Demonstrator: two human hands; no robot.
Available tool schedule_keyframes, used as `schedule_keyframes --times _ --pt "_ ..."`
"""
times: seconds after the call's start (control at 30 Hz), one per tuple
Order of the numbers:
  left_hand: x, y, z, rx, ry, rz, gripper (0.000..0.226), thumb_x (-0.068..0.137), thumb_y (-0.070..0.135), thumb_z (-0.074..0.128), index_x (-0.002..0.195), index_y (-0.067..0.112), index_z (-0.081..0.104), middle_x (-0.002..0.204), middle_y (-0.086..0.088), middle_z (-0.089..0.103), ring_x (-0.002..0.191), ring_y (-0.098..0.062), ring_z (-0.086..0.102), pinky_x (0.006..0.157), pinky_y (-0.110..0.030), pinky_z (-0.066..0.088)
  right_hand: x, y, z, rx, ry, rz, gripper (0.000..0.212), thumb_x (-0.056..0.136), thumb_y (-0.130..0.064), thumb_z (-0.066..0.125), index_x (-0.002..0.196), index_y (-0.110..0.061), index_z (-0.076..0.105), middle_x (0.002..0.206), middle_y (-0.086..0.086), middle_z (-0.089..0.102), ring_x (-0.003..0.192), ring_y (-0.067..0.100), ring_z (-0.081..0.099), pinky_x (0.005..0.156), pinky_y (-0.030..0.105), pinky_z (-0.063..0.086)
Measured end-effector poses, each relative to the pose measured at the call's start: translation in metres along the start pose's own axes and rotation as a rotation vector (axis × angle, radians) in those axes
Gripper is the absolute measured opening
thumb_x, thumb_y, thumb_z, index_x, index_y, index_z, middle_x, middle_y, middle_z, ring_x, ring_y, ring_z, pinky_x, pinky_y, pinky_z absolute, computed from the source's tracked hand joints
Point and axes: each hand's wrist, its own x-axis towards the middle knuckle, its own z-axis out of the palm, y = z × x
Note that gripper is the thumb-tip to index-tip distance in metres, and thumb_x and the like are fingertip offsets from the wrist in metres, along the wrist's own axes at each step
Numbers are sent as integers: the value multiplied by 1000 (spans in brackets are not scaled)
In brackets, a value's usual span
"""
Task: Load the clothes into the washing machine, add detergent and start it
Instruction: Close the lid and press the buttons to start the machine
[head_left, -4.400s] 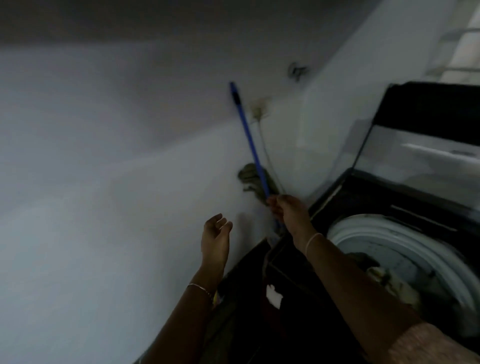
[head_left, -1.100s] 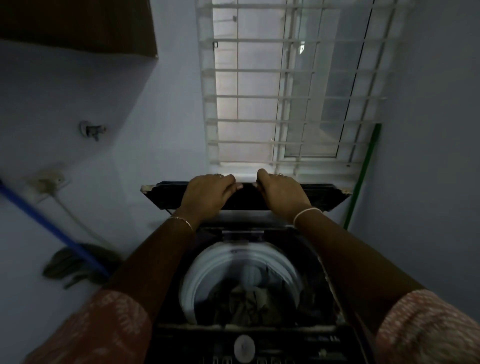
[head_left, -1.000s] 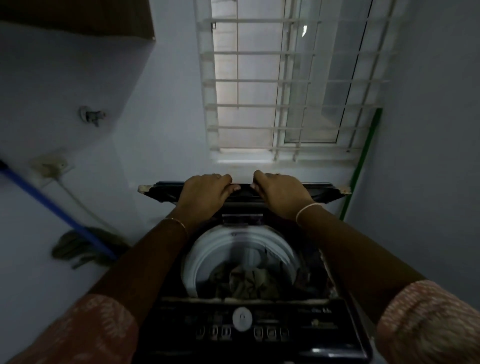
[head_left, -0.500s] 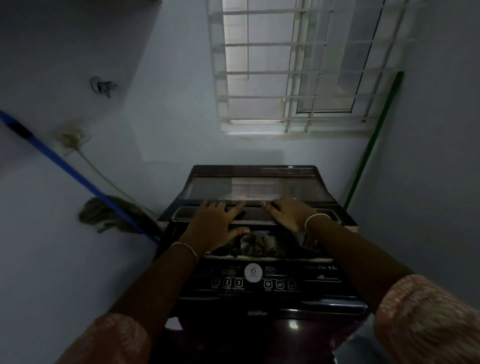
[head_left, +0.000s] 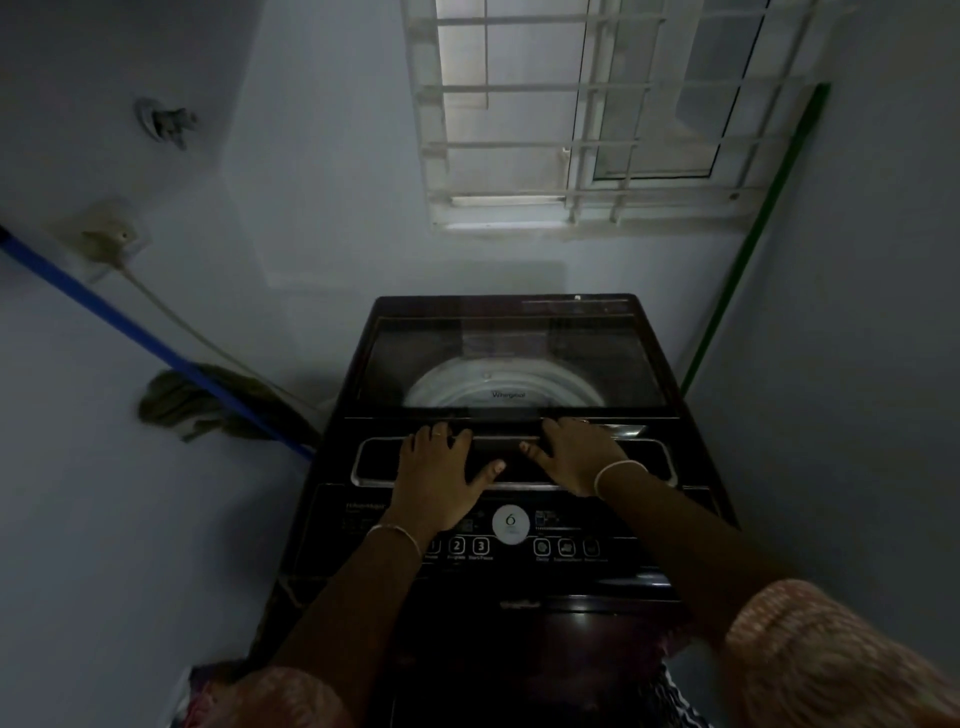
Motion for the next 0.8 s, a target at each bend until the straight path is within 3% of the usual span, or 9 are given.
schedule_keyframes --times 0.13,0.3,0.57,0.8 --pt "2 5 4 -14 64 -51 62 91 65 28 133 24 46 132 -10 47 122 -29 42 105 -44 34 -4 -1 12 -31 120 12 54 96 -54 28 123 -12 49 124 13 57 115 31 53 96 42 41" --pt "0 6 17 -30 147 -88 62 88 62 22 124 22 53 125 -11 53 120 -30 46 104 -48 34 -5 0 29 -10 274 42 41 96 -45 33 110 -14 55 115 9 60 110 29 53 93 40 40" --pt "4 8 25 -34 194 -124 54 89 59 27 120 23 53 121 -8 54 118 -28 46 106 -49 32 -2 0 33 4 340 60 38 93 -44 35 97 -14 57 100 8 64 97 29 58 86 42 41" --pt "5 7 27 -37 207 -125 57 88 59 27 120 21 55 124 -10 54 120 -30 46 107 -51 29 0 -1 34 -32 327 64 43 93 -47 30 102 -14 57 105 9 65 100 30 58 88 41 39"
